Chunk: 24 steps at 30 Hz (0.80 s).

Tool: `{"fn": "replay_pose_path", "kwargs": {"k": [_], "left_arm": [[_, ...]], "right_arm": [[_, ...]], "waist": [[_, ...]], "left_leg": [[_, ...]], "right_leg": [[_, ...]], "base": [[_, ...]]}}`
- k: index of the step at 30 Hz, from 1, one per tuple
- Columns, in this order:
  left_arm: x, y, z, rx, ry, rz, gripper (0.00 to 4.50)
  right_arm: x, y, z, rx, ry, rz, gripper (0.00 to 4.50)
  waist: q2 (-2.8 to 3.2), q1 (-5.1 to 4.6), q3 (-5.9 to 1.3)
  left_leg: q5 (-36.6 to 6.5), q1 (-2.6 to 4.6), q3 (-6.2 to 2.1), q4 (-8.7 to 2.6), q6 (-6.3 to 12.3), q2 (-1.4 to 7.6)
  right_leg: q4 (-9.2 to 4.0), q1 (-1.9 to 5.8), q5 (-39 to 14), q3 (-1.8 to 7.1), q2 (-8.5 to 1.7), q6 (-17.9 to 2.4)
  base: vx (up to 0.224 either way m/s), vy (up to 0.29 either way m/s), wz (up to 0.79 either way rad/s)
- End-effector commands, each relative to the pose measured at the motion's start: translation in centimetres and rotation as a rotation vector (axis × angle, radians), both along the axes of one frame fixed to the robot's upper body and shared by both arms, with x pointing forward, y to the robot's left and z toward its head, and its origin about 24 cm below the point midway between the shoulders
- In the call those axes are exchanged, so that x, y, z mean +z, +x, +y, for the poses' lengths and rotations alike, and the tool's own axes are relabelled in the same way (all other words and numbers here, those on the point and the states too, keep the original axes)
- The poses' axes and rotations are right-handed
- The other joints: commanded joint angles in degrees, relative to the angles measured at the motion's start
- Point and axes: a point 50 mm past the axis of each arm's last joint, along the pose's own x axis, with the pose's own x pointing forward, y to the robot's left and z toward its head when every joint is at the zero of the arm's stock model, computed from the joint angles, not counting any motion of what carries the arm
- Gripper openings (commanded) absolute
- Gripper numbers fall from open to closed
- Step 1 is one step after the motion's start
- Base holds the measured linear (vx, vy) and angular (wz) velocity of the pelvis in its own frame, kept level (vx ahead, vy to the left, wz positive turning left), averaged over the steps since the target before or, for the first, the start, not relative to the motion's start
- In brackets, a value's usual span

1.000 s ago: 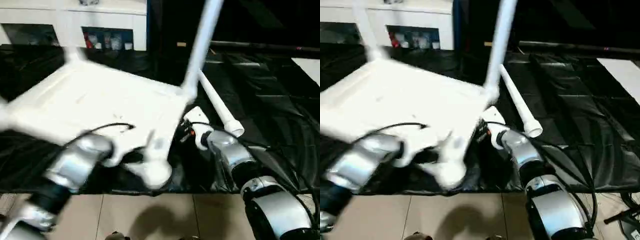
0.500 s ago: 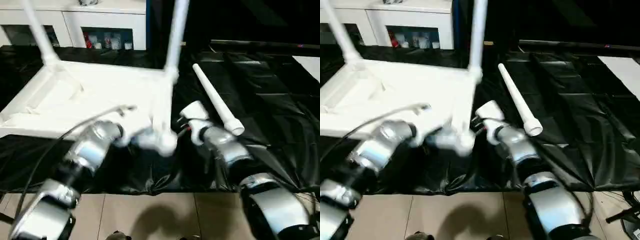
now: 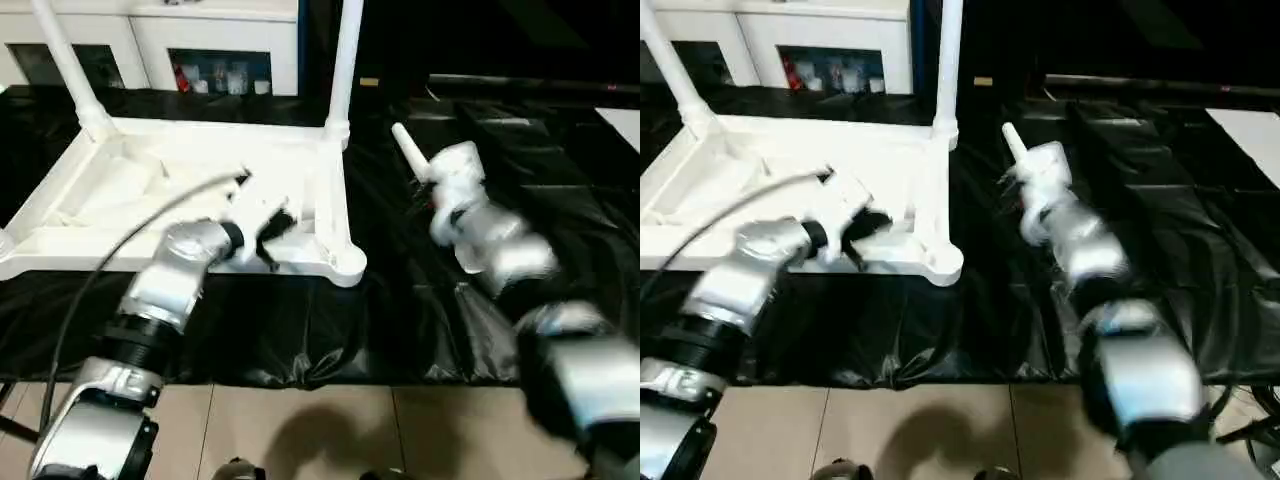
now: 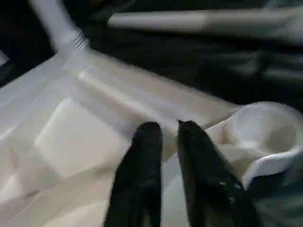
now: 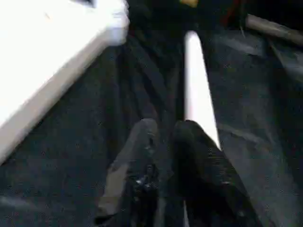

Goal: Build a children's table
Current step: Pick table leg

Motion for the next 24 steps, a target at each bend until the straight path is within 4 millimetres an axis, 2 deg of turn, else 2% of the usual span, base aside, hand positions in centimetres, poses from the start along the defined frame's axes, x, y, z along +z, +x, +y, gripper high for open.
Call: {"fn": "replay_pose_path", "kwargs": {"k": [1, 2, 3, 4, 5, 6, 7, 9, 10, 12, 13, 14, 16, 17, 18, 19, 21, 22, 23, 24], "left_arm": [[0.3, -0.9, -0.5, -0.081, -0.014, 0.007, 0.98], [0.3, -1.2, -0.6, -0.105, -0.017, 0.004, 1.12], [0.3, -1.3, -0.6, -0.109, -0.017, 0.003, 1.22], [0.3, -1.7, -0.7, -0.117, -0.031, 0.013, 1.25], [0.3, -1.9, -0.8, -0.115, -0.035, 0.009, 1.26], [0.4, -1.9, -0.8, -0.115, -0.035, 0.009, 1.4], [0.4, -2.0, -0.8, -0.117, -0.038, 0.006, 1.55], [0.4, -2.0, -0.8, -0.117, -0.039, 0.008, 1.68], [0.6, -2.3, -0.8, -0.121, -0.053, 0.013, 1.71], [0.7, -2.6, -0.9, -0.127, -0.055, 0.016, 2.06], [0.7, -2.7, -0.9, -0.132, -0.052, 0.017, 2.13], [0.7, -2.7, -0.9, -0.132, -0.052, 0.017, 2.13], [0.8, -3.1, -0.9, -0.152, -0.044, 0.03, 2.26], [0.8, -3.2, -0.9, -0.163, -0.039, 0.037, 2.38], [0.8, -3.4, -0.9, -0.171, -0.035, 0.041, 2.58], [0.9, -3.5, -0.8, -0.178, -0.032, 0.043, 2.63], [0.9, -3.5, -0.8, -0.179, -0.028, 0.044, 2.77], [1.0, -3.5, -0.8, -0.187, -0.02, 0.039, 2.89], [1.2, -3.7, -0.7, -0.195, -0.015, 0.034, 3.0], [1.4, -3.8, -0.7, -0.206, -0.009, 0.029, 3.08]], "right_arm": [[-0.1, 0.0, -1.0, -0.057, -0.029, 0.057, 1.17], [0.0, 0.0, -1.2, -0.07, -0.036, 0.068, 1.24], [0.0, 0.0, -1.2, -0.072, -0.037, 0.07, 1.3], [0.1, 0.1, -1.6, -0.089, -0.049, 0.083, 1.39], [0.2, 0.1, -1.9, -0.101, -0.068, 0.09, 1.5], [0.2, 0.1, -1.9, -0.102, -0.068, 0.09, 1.61], [0.2, 0.0, -2.2, -0.114, -0.073, 0.093, 1.68], [0.2, 0.0, -2.3, -0.122, -0.078, 0.093, 1.83], [0.2, 0.0, -2.7, -0.141, -0.089, 0.093, 1.92], [0.1, 0.0, -3.0, -0.153, -0.095, 0.094, 2.17], [0.1, -0.1, -3.1, -0.158, -0.095, 0.097, 2.27], [0.1, -0.1, -3.1, -0.158, -0.095, 0.097, 2.27], [0.0, -0.2, -3.3, -0.166, -0.098, 0.102, 2.45], [-0.1, -0.2, -3.4, -0.168, -0.099, 0.102, 2.53], [-0.1, -0.2, -3.5, -0.169, -0.1, 0.102, 2.71], [-0.2, -0.2, -3.5, -0.176, -0.09, 0.104, 2.8], [-0.2, -0.3, -3.6, -0.182, -0.082, 0.105, 2.93], [-0.3, -0.3, -3.6, -0.183, -0.071, 0.106, 3.01], [-0.4, -0.3, -3.6, -0.181, -0.055, 0.113, 3.13], [-0.5, -0.4, -3.6, -0.175, -0.053, 0.118, 3.23]], "waist": [[-0.29, 0.15, -4.78], [-0.58, 0.15, -4.81], [-0.41, 0.24, -4.85], [-0.8, 0.21, -4.78], [-0.95, 0.28, -4.67], [-0.8, 0.25, -4.68], [-1.09, 0.28, -4.56], [-0.92, 0.31, -4.53], [-1.1, 0.34, -4.5], [-0.9, 0.43, -4.44], [-1.03, 0.41, -4.5], [-0.97, 0.46, -4.52], [-0.37, 0.47, -4.58], [0.19, 0.54, -4.58], [0.06, 0.36, -4.6], [0.39, 0.37, -4.58], [0.29, 0.41, -4.62], [1.26, 0.49, -4.58], [1.25, 0.34, -4.57], [0.91, 0.33, -4.68]], "left_leg": [[-11.91, 0.94, -0.74, -3.33, 0.06, 1.74], [-11.15, 0.91, -0.67, -3.35, 0.43, 1.81], [-10.86, 0.94, -0.74, -3.32, 0.46, 1.82], [-10.51, 0.88, -0.58, -3.3, 0.7, 1.84], [-10.61, 0.83, -0.55, -3.32, 0.74, 1.81], [-10.75, 0.82, -0.59, -3.28, 0.6, 1.81], [-11.27, 0.85, -0.51, -3.32, 0.52, 1.74], [-11.56, 0.92, -0.63, -3.36, 0.21, 1.81], [-11.93, 0.94, -0.63, -3.37, 0.04, 1.79], [-12.19, 0.92, -0.69, -3.39, -0.2, 1.83], [-11.77, 0.84, -0.66, -3.35, -0.23, 1.78], [-11.66, 0.84, -0.65, -3.34, -0.2, 1.75], [-11.74, 0.88, -0.7, -3.3, -0.37, 1.71], [-11.94, 0.93, -0.77, -3.27, -0.52, 1.65], [-12.49, 0.97, -0.68, -3.26, -0.76, 1.65], [-12.94, 1.0, -0.7, -3.25, -0.88, 1.58], [-13.25, 0.92, -0.74, -3.23, -0.87, 1.57], [-13.73, 1.01, -0.85, -3.22, -1.15, 1.56], [-14.66, 1.06, -0.82, -3.21, -1.46, 1.57], [-14.58, 1.0, -0.88, -3.24, -1.44, 1.65]], "right_leg": [[-3.17, 3.35, -8.59, 2.38, -3.05, -13.63], [-3.17, 3.28, -8.13, 2.35, -3.02, -13.44], [-3.0, 3.28, -8.0, 2.33, -3.09, -13.52], [-3.01, 3.22, -7.72, 2.36, -3.0, -13.41], [-3.12, 3.2, -8.42, 2.33, -3.04, -13.11], [-3.02, 3.19, -8.85, 2.34, -3.07, -13.05], [-3.31, 3.13, -9.98, 2.34, -2.99, -12.44], [-3.24, 3.07, -10.73, 2.35, -3.06, -11.85], [-3.28, 3.02, -11.21, 2.34, -3.07, -11.64], [-3.25, 3.0, -11.34, 2.34, -3.14, -11.57], [-3.14, 3.06, -10.62, 2.34, -3.08, -11.54], [-3.12, 3.07, -10.37, 2.33, -3.06, -11.58], [-3.03, 3.09, -9.34, 2.32, -2.96, -11.69], [-2.96, 3.04, -8.88, 2.3, -2.91, -11.97], [-3.07, 3.04, -8.42, 2.28, -2.76, -12.19], [-3.06, 3.04, -7.89, 2.26, -2.67, -12.53], [-2.98, 3.2, -7.91, 2.26, -2.71, -12.85], [-2.94, 3.08, -8.2, 2.25, -2.74, -12.94], [-3.07, 3.07, -8.48, 2.21, -2.6, -12.93], [-2.98, 3.29, -7.86, 2.17, -2.66, -13.14]], "base": [[0.0, 0.0, 0.0], [0.0, 0.0, 0.0], [0.0, 0.0, 0.0], [0.0, 0.0, 0.0], [0.0, 0.0, 0.0], [0.0, 0.0, 0.0], [0.0, 0.0, 0.0], [0.0, 0.0, 0.0], [0.0, 0.0, 0.0], [0.0, 0.0, 0.0], [0.0, 0.0, 0.0], [0.0, 0.0, 0.0], [0.0, 0.0, 0.0], [0.0, 0.0, 0.0], [0.0, 0.0, 0.0], [0.0, 0.0, 0.0], [0.0, 0.0, 0.0], [0.0, 0.0, 0.0], [0.0, 0.0, 0.0], [0.0, 0.0, 0.0]]}}
